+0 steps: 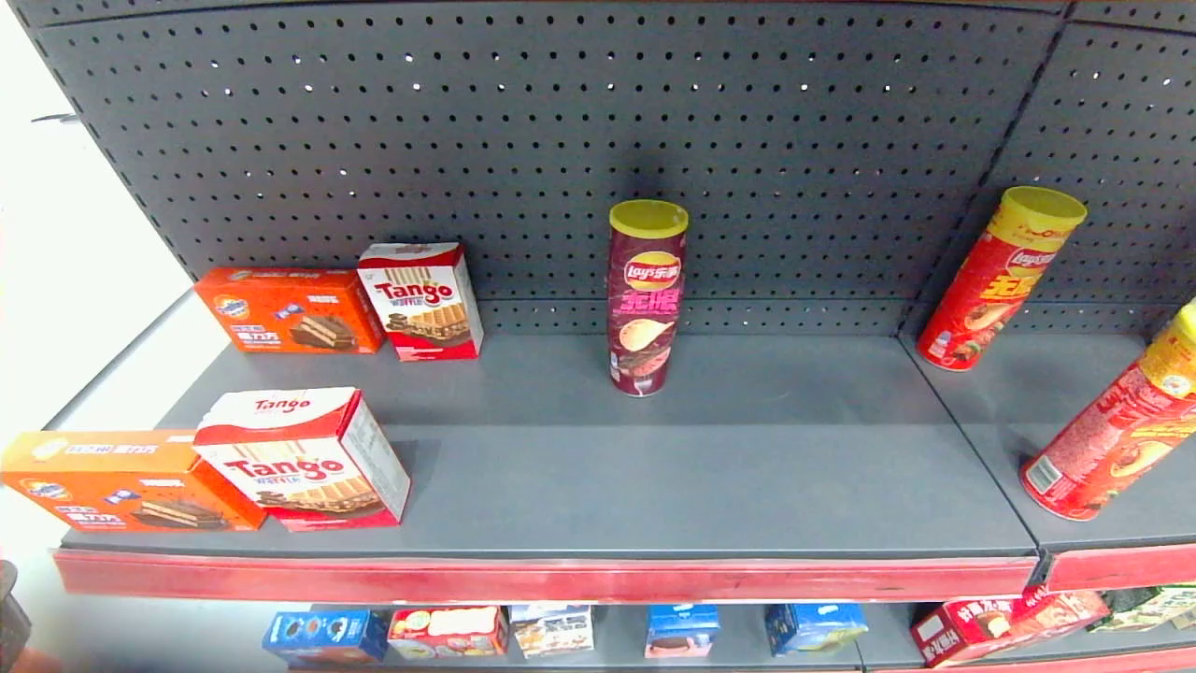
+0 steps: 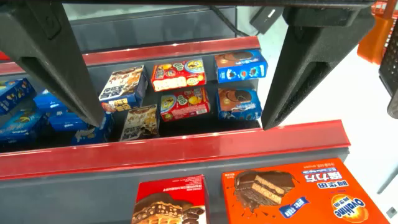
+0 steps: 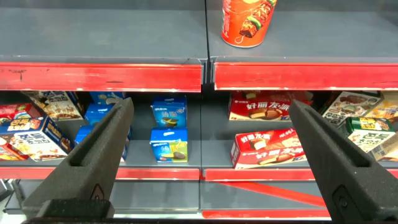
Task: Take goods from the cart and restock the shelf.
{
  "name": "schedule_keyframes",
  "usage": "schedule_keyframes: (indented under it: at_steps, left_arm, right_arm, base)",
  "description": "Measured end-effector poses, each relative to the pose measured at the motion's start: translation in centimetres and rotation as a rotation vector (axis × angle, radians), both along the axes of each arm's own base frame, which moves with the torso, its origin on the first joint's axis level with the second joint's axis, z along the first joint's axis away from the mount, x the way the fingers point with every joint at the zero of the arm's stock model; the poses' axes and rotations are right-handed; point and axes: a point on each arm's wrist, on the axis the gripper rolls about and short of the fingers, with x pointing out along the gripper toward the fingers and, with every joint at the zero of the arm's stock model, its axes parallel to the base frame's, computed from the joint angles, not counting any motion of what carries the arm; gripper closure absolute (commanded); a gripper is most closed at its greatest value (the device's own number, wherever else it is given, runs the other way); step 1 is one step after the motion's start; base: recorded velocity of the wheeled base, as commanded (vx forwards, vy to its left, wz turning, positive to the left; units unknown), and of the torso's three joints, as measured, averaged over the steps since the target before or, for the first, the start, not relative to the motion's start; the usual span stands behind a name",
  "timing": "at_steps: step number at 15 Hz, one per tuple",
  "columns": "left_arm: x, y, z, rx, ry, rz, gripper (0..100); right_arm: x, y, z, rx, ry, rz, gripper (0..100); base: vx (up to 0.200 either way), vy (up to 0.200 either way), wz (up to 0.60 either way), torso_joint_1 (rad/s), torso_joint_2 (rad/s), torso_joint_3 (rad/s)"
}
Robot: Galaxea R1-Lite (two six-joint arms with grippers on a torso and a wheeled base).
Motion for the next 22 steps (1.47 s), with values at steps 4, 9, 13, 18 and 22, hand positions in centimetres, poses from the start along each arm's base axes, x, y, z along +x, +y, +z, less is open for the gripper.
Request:
schedule_keyframes:
  at_steps: [4,9,13,18,22]
  left_arm:
    - [0.00,0.05,0.00,-0.016,0.001,0.021,0]
    - [0.00,0.06,0.01,-0.030,0.001,0.029,0]
    - [0.00,0.06,0.01,-0.029,0.001,0.028,0]
    - [0.00,0.06,0.00,-0.028,0.002,0.028,0]
    - [0.01,0.09,0.01,-0.034,0.001,0.041,0]
  right_arm:
    - [0.00,0.00,0.00,0.000,0.000,-0.001,0]
    - [0.00,0.00,0.00,-0.001,0.000,0.000,0]
    - [0.00,0.00,0.00,-0.001,0.000,0.001,0]
    - [0.00,0.00,0.00,-0.001,0.000,-0.001,0]
    - [0.00,0.00,0.00,-0.003,0.000,-0.002,0]
  base:
    - [0.000,0.000,0.00,0.000,0.00,0.000]
    - [0.000,0.000,0.00,0.000,0.00,0.000]
    - [0.000,0.000,0.00,0.000,0.00,0.000]
    - [0.000,0.000,0.60,0.002,0.00,0.002]
    - [0.000,0.000,0.60,0.004,0.00,-0.001]
